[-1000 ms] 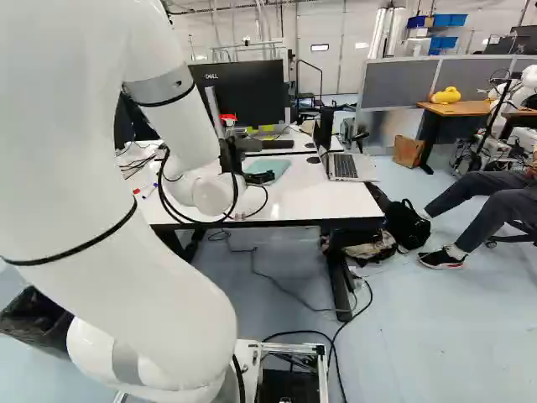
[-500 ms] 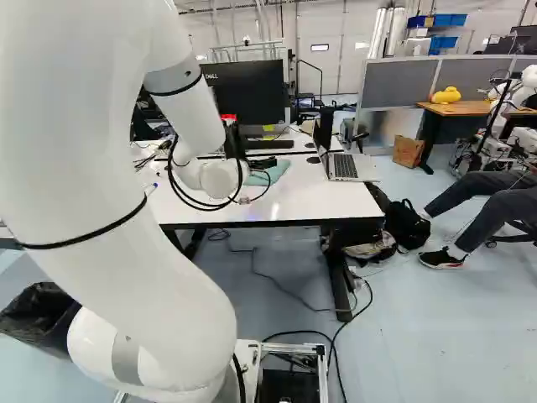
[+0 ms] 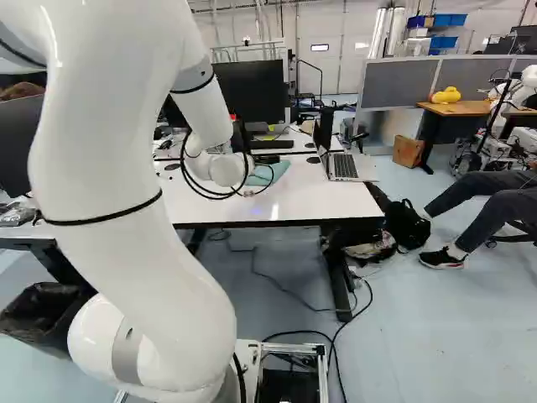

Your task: Clean the table with the green towel

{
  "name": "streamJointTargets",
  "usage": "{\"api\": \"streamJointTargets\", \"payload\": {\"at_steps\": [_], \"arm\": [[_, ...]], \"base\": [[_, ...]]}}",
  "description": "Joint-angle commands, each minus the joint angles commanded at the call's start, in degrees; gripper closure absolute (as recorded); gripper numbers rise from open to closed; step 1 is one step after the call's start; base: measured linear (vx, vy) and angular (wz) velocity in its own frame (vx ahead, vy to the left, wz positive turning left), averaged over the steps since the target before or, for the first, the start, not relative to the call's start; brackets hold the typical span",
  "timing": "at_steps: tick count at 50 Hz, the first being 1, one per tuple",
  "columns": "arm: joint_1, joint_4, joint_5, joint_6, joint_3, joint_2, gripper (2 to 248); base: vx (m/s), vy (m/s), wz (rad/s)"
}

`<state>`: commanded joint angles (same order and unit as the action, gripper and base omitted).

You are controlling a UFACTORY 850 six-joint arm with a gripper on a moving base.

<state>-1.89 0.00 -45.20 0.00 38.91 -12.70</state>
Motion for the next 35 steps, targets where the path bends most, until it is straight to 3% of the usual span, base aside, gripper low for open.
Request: {"api": "streamJointTargets", "payload": {"at_steps": [35], "arm": [[-0.67,0.37,7.48,0.00,11.07,-9.27,3]], "base": [[0.000,0.000,0.000]]}}
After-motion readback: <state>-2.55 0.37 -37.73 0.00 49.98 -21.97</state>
